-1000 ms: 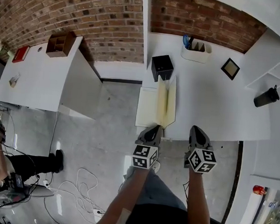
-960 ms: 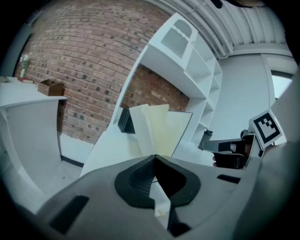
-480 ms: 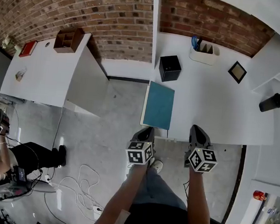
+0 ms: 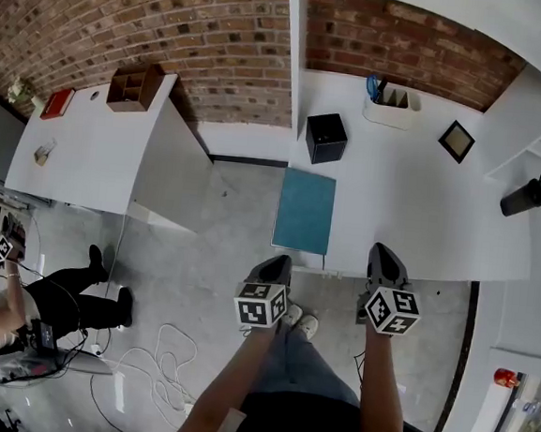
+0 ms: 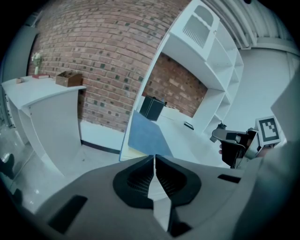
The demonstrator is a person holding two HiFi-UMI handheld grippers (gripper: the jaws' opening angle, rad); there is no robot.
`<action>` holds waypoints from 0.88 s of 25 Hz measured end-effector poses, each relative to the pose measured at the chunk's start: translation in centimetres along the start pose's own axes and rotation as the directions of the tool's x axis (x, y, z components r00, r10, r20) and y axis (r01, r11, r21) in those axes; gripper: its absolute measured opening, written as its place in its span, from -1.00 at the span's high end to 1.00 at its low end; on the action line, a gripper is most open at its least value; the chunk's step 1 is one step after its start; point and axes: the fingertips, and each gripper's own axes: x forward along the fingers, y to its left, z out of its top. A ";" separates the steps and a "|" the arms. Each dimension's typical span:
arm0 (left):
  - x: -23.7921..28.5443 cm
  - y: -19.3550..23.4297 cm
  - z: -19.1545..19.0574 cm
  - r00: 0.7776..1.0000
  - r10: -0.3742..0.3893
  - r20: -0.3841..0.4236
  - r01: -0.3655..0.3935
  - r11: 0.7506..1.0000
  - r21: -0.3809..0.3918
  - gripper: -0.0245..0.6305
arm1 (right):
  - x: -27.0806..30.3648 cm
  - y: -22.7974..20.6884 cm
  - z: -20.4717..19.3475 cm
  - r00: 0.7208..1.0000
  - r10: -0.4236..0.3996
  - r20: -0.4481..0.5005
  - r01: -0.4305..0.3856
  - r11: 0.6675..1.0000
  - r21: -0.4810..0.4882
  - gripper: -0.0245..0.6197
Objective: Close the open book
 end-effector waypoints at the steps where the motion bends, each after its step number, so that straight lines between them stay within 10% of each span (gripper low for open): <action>1: -0.4 -0.1 0.6 1.000 -0.003 0.016 0.003 1.000 0.015 0.89 | 0.0 -0.1 0.2 1.000 -0.004 0.008 0.004 1.000 0.004 0.93; 10: -3.0 -2.6 13.4 0.948 -0.093 0.305 0.006 0.961 0.275 0.90 | 0.1 -0.6 4.4 0.990 -0.035 0.136 0.033 0.999 0.015 0.93; 22: -3.5 -9.9 25.5 0.855 -0.254 0.452 0.019 0.887 0.462 0.90 | -4.1 -3.2 16.5 0.919 -0.107 0.379 0.135 0.990 -0.048 0.93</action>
